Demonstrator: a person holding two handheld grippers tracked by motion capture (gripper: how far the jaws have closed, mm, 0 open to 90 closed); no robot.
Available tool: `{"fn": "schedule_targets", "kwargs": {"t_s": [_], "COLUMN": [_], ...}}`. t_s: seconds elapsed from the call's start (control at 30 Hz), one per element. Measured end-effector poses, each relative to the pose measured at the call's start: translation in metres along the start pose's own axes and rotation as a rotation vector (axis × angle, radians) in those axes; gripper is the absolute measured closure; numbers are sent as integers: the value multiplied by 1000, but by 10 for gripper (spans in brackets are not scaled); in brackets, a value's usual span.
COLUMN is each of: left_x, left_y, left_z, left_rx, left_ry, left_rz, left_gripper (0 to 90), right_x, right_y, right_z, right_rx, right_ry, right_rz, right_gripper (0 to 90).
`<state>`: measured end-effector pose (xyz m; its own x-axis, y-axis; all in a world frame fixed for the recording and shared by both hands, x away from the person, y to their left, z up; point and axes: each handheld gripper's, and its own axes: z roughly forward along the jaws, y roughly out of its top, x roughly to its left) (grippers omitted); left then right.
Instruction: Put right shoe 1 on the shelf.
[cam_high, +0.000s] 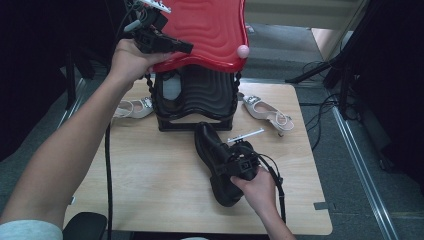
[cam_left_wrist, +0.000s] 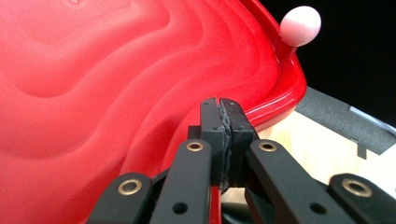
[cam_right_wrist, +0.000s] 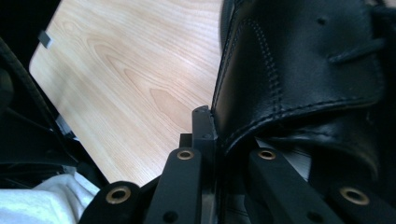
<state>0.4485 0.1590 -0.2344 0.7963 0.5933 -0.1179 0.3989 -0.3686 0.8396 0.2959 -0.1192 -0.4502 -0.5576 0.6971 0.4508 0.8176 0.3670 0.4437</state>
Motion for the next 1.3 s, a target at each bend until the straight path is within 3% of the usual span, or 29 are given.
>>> {"fn": "schedule_targets", "kwargs": {"t_s": [0.1, 0.2, 0.53, 0.73, 1.1, 1.3], "left_x": [1, 1, 3, 2, 2, 1], "left_y": [2, 4, 6, 4, 2, 2], "left_z": [1, 4, 12, 17, 17, 17], "left_rx": [-23, -9, 35, 25, 14, 13], "left_ry": [-16, 1, 18, 14, 13, 15], "left_rz": [-11, 9, -8, -16, -20, -24], "left_gripper": [867, 900, 900, 900, 900, 900], "right_x": [-4, -1, 15, 25, 23, 17], "right_y": [1, 3, 13, 34, 87, 108], "right_z": [-9, -20, -63, -82, -80, -65], "right_rx": [-13, -23, -59, -111, -211, -263], "right_ry": [39, 45, 103, 72, 79, 35], "right_rz": [9, 10, -36, -76, -71, -41], "right_gripper": [876, 876, 875, 874, 873, 873]}}
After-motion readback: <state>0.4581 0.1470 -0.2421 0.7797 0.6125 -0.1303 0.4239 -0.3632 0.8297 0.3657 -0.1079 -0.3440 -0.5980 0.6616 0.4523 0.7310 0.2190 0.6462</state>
